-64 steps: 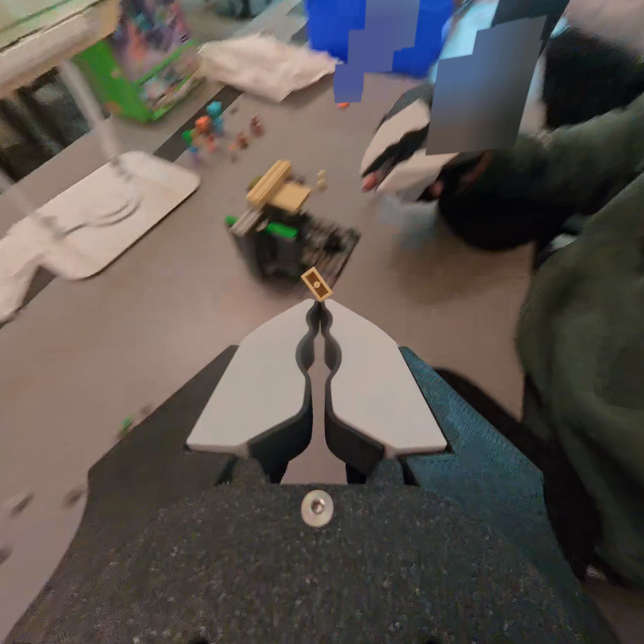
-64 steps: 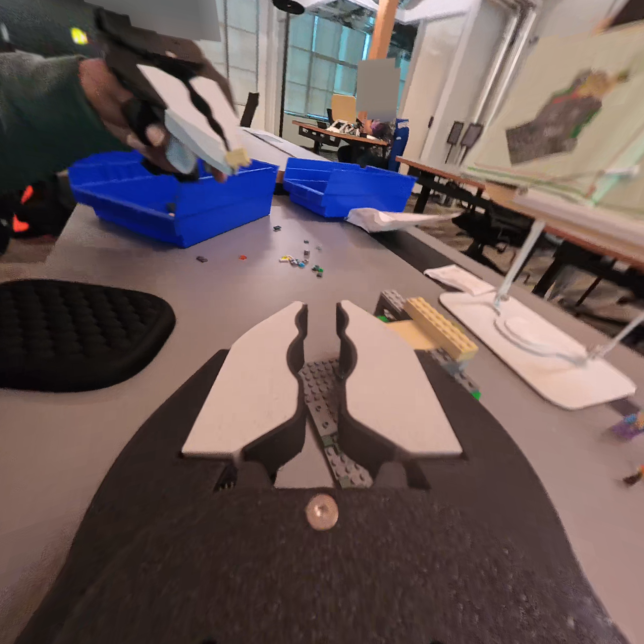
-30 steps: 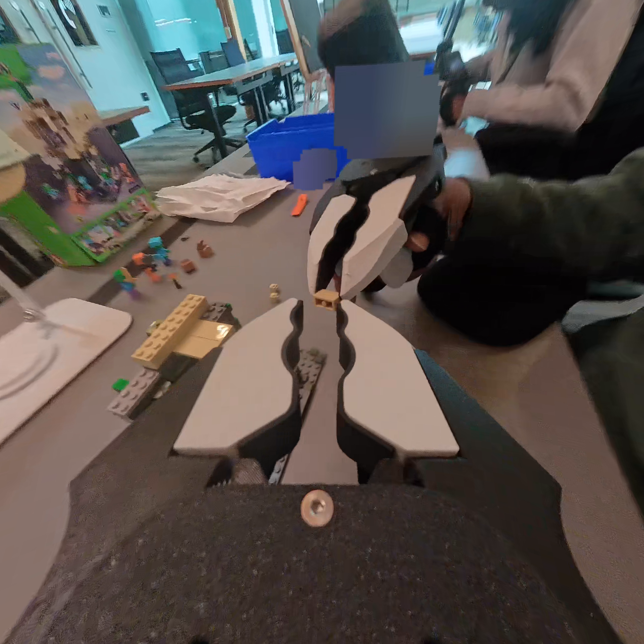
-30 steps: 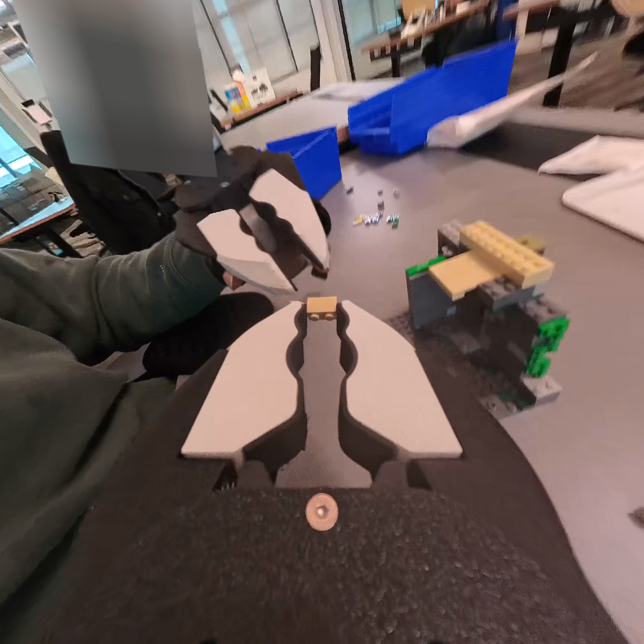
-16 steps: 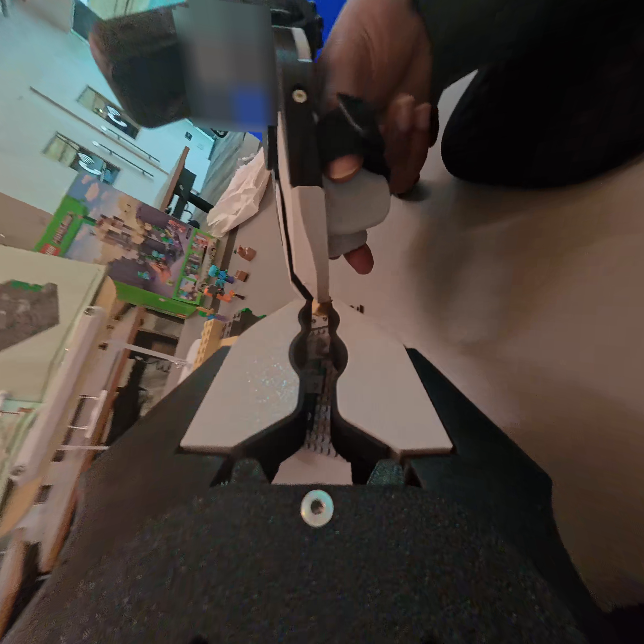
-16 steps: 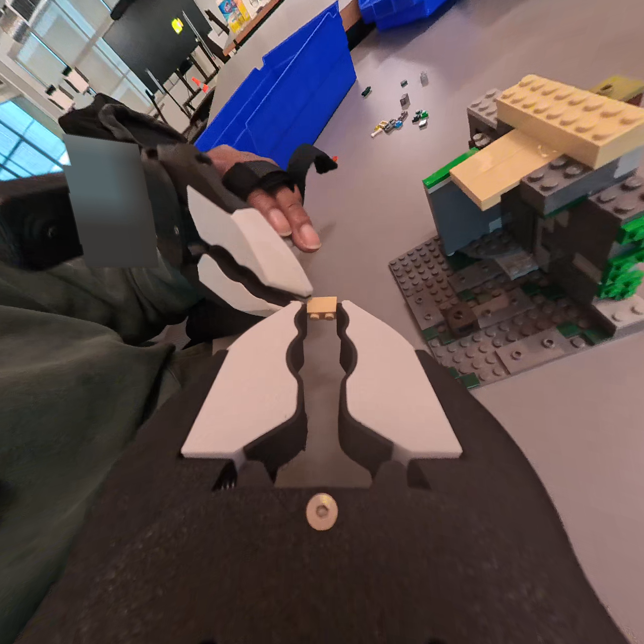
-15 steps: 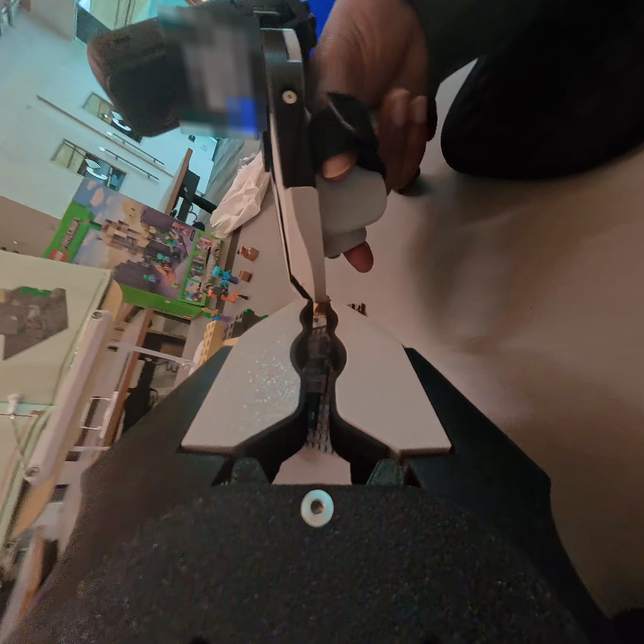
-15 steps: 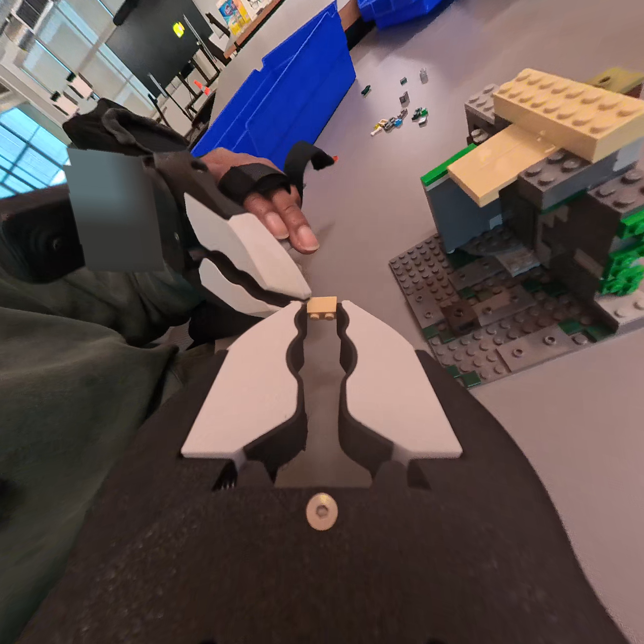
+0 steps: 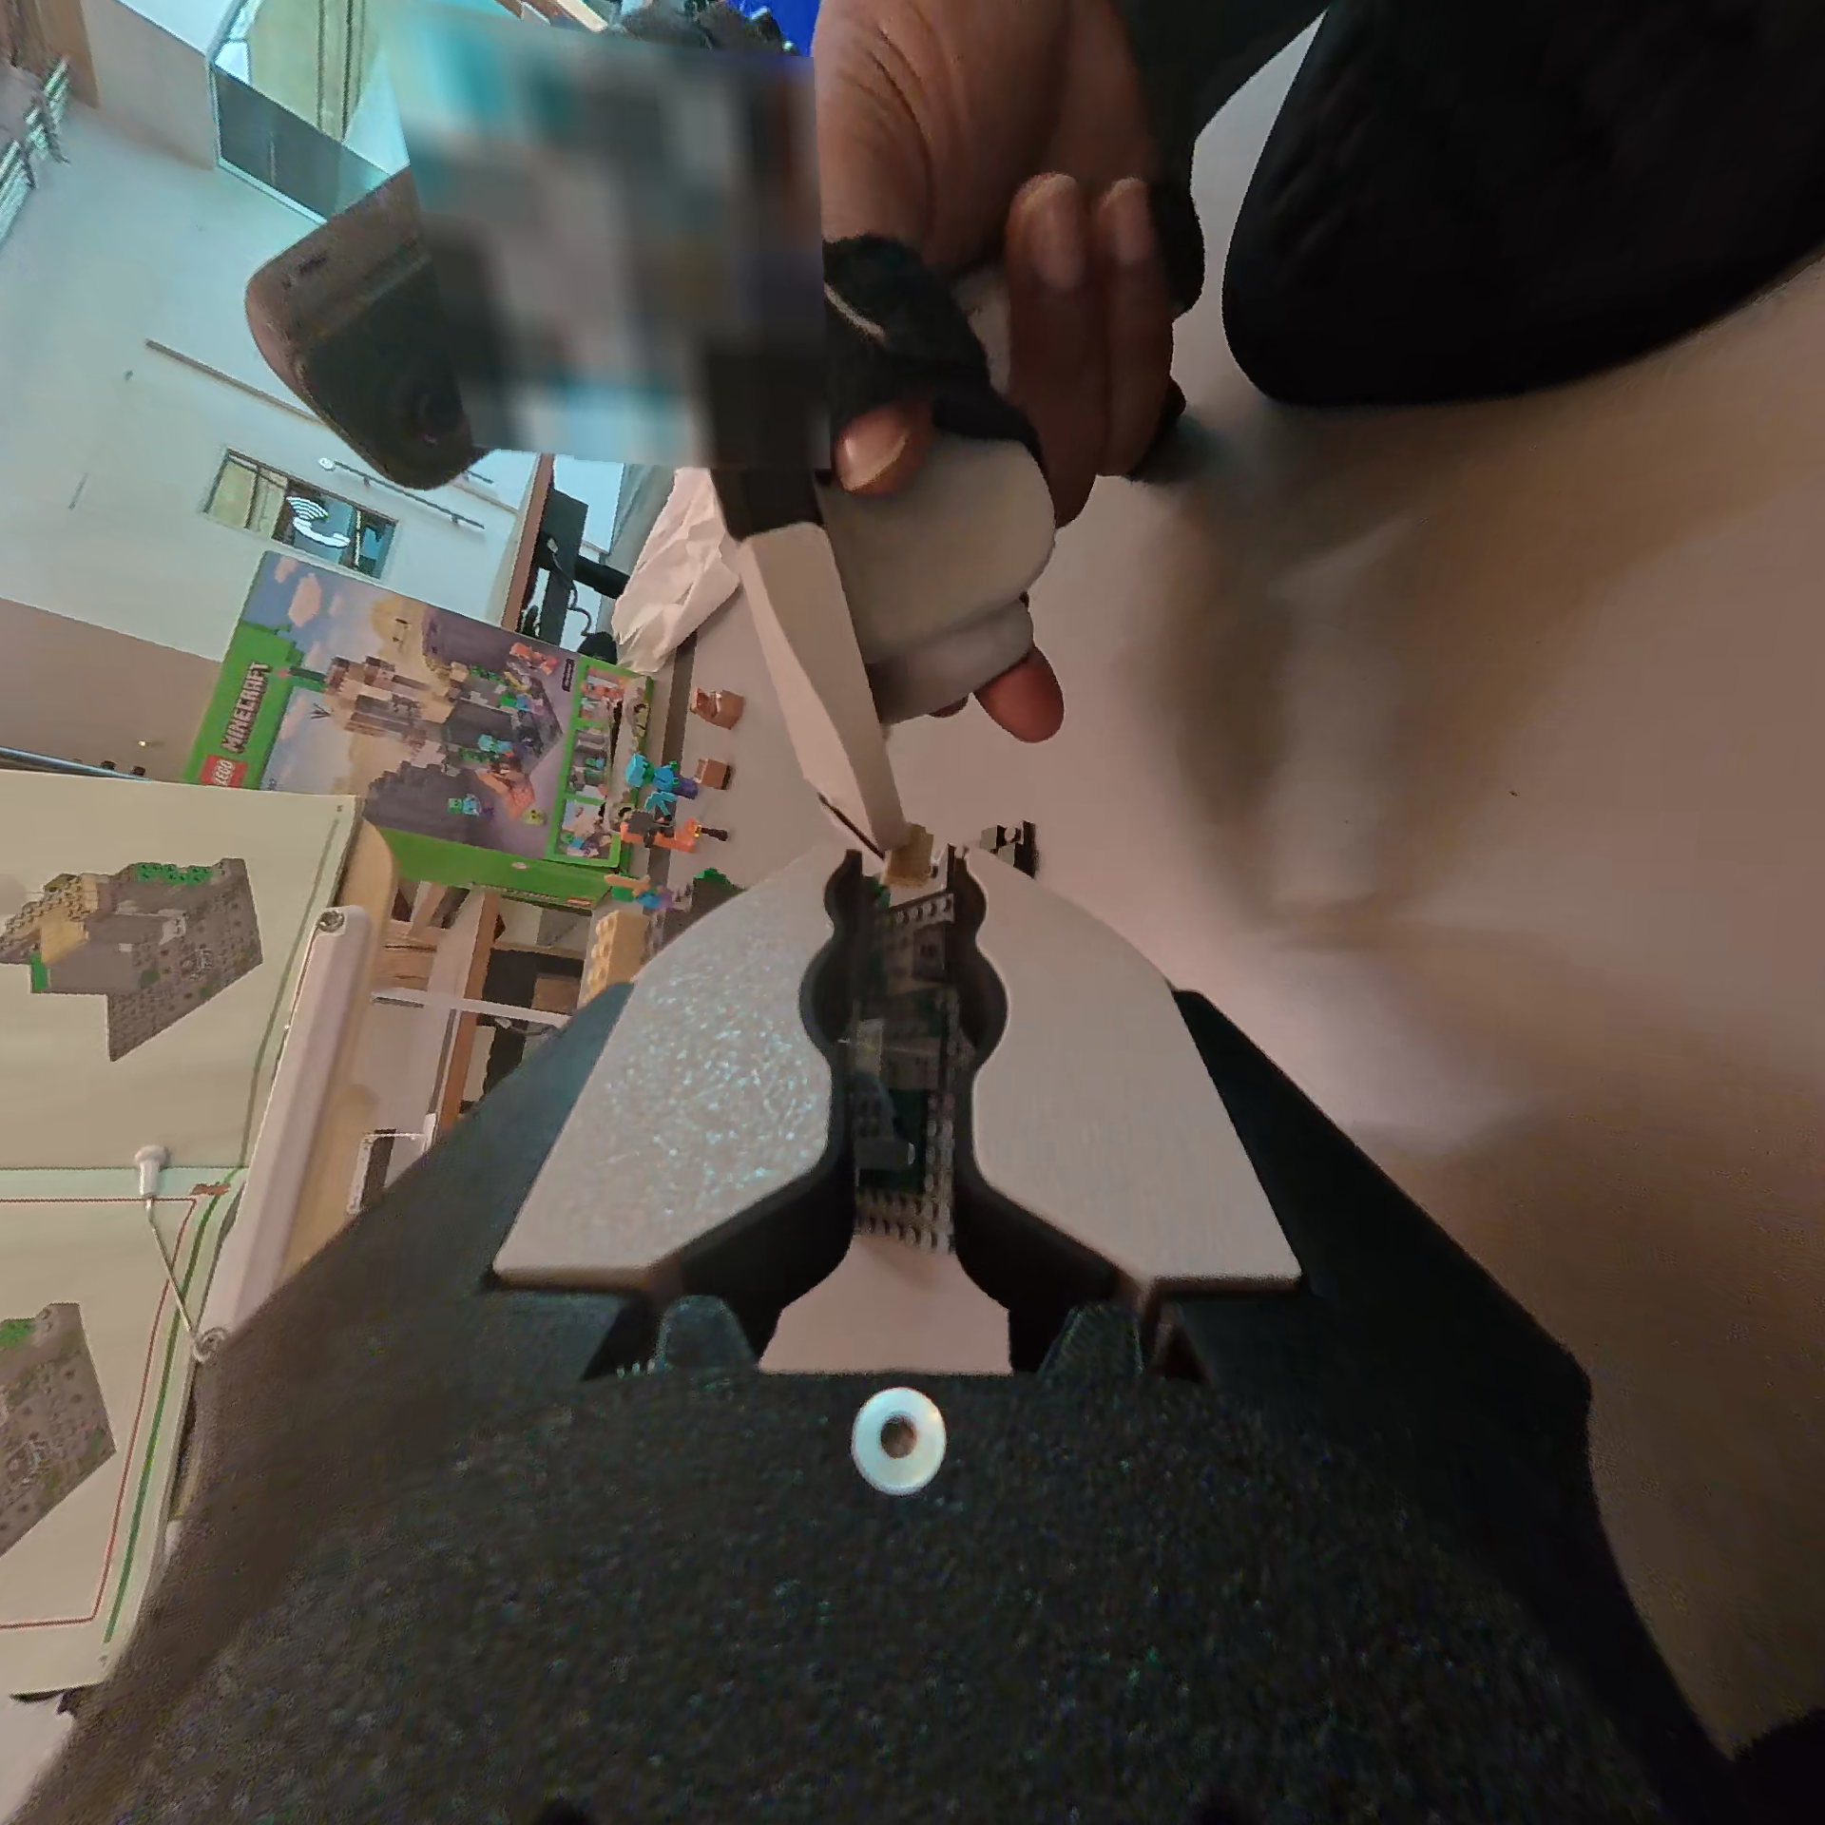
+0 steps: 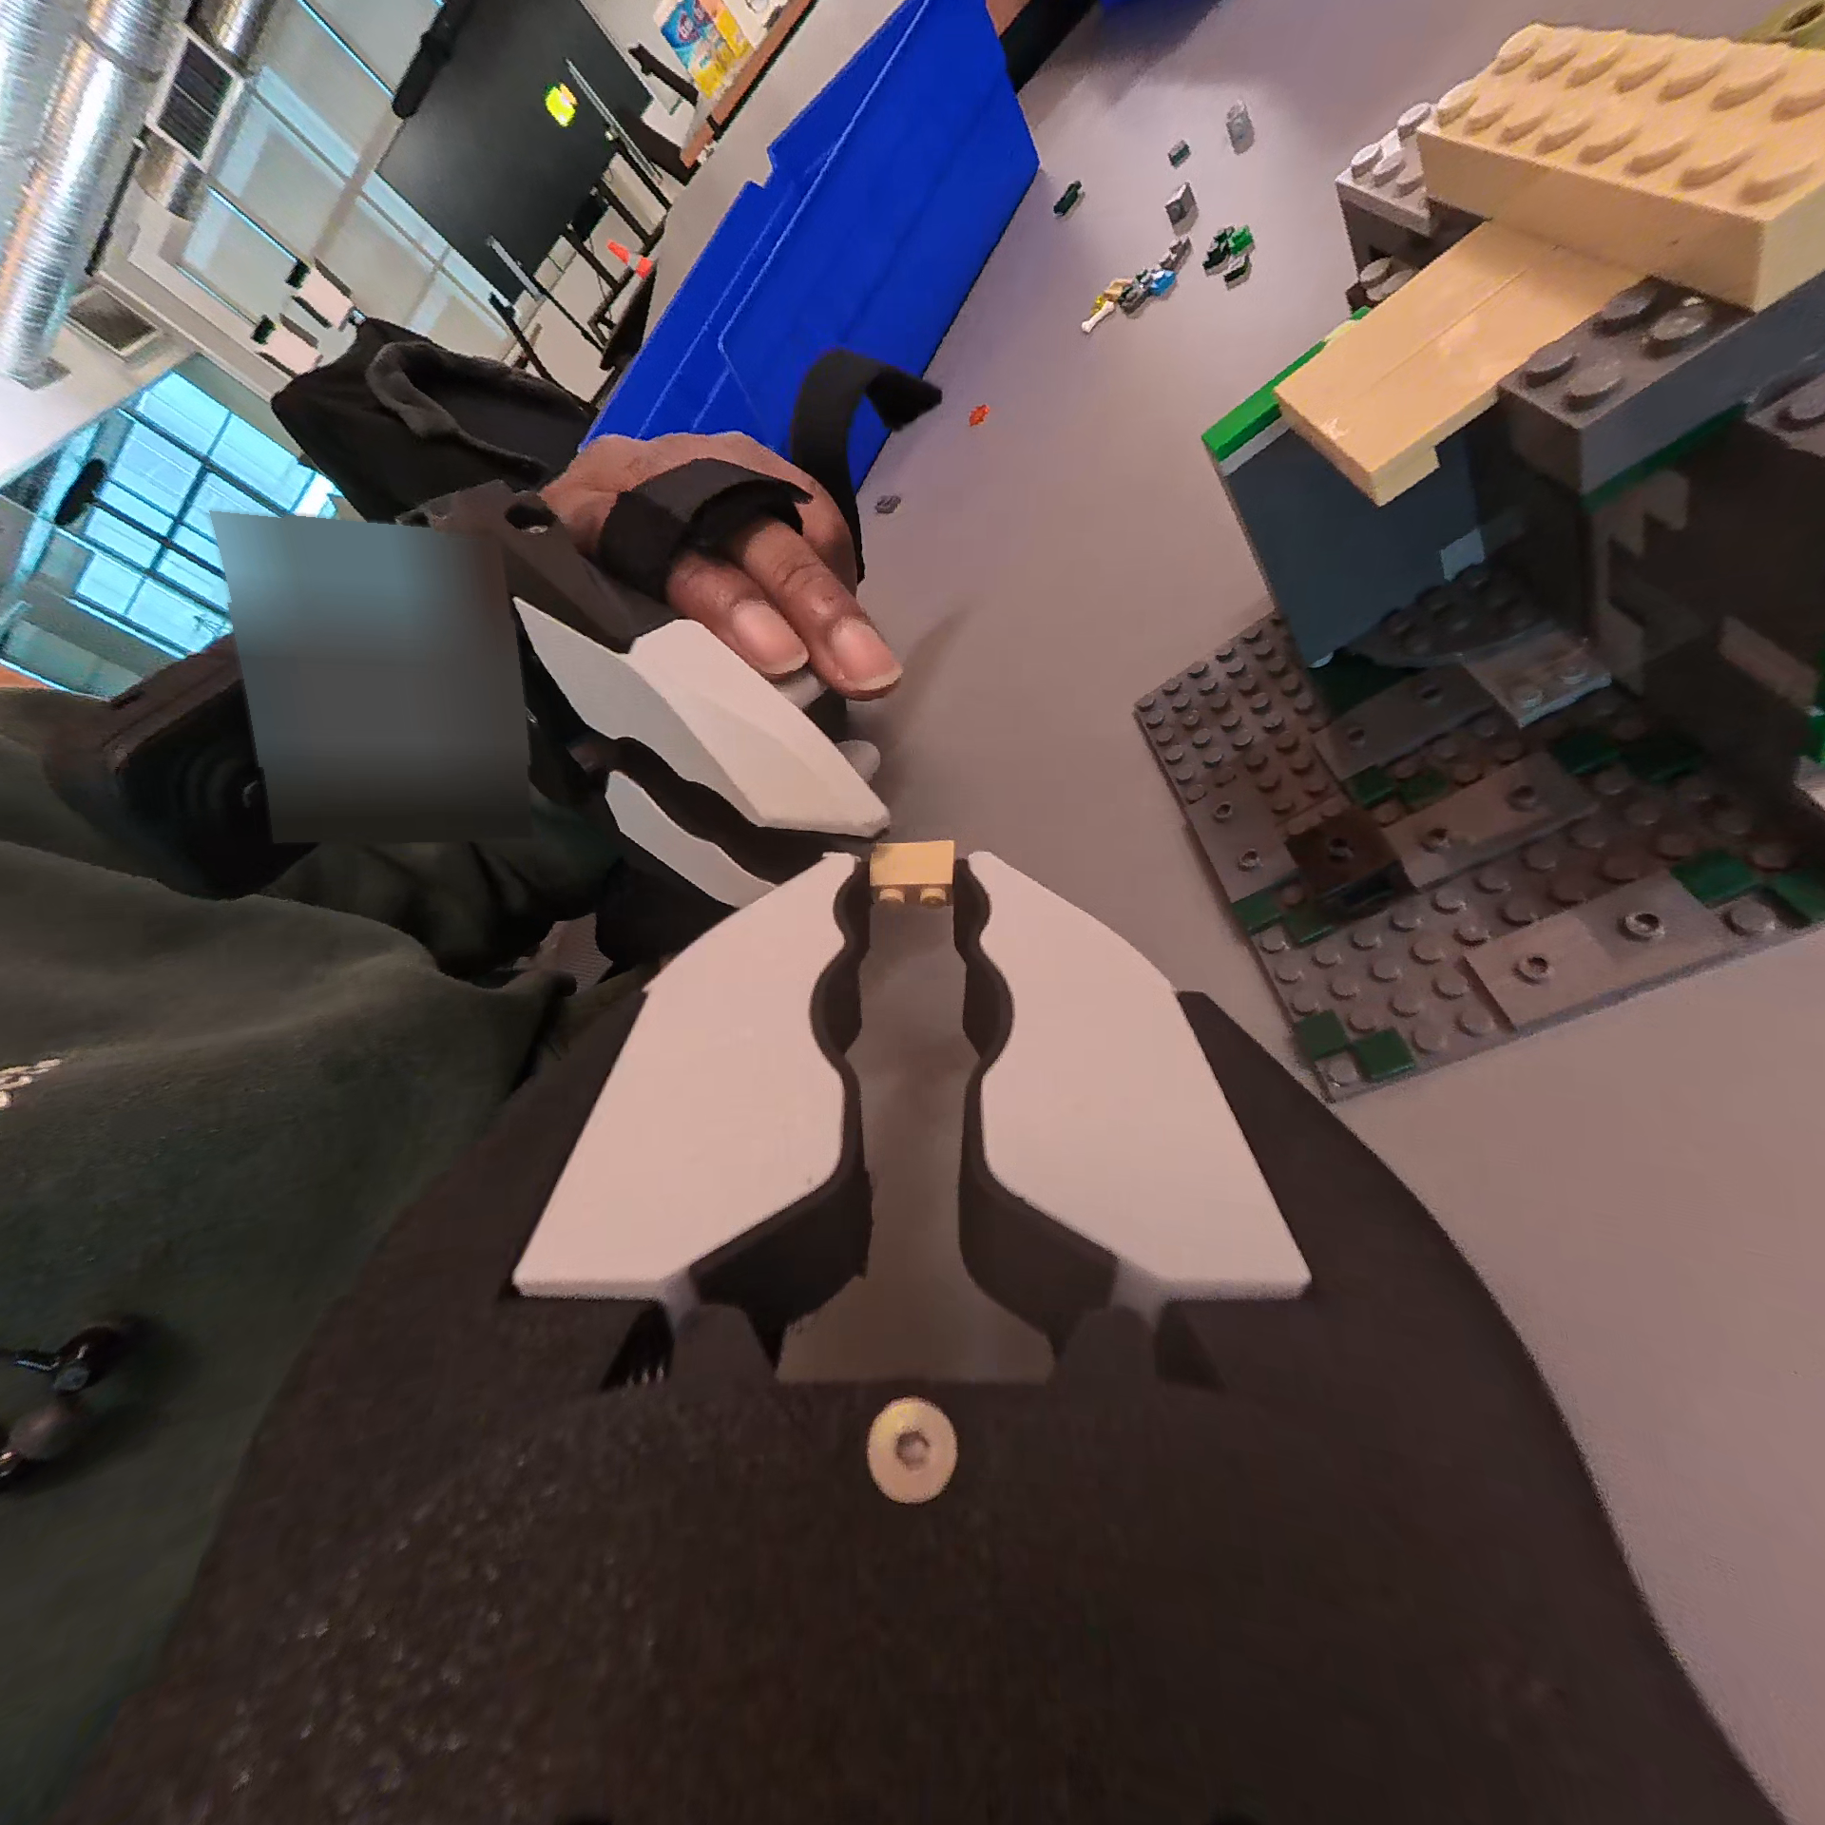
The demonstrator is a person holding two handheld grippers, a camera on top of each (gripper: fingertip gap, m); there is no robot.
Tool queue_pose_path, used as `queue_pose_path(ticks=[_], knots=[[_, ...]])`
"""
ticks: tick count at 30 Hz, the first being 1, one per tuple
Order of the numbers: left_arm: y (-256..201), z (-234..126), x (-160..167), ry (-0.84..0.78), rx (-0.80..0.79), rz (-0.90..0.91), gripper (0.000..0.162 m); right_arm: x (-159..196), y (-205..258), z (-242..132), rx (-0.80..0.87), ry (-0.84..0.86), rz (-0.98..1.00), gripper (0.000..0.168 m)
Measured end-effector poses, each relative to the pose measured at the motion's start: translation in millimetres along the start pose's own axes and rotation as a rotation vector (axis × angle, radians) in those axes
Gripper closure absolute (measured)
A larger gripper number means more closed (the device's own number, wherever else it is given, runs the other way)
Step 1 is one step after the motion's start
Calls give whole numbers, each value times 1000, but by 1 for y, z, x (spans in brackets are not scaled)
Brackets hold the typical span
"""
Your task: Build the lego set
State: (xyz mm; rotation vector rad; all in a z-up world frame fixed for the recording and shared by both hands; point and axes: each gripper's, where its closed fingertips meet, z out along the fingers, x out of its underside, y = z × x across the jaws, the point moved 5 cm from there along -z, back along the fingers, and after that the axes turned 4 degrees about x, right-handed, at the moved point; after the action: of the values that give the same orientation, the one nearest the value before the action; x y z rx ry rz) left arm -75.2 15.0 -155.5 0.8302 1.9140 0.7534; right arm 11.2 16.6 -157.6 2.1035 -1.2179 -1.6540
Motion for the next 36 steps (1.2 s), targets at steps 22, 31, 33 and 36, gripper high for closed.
queue_pose_path(ticks=[22,31,33,36], knots=[[46,-34,1,-676,200,-948,154,-27,40,-21,-25,-326,-480,143],[40,-27,-10,-785,313,-1047,154,-27,52,-16,-63,-370,-506,152],[40,-27,-10,-788,311,-1047,154,-26,53,-16,-72,-363,-500,155],[39,-28,-11,-798,318,-1045,154,-25,53,-16,-77,-348,-492,161]])
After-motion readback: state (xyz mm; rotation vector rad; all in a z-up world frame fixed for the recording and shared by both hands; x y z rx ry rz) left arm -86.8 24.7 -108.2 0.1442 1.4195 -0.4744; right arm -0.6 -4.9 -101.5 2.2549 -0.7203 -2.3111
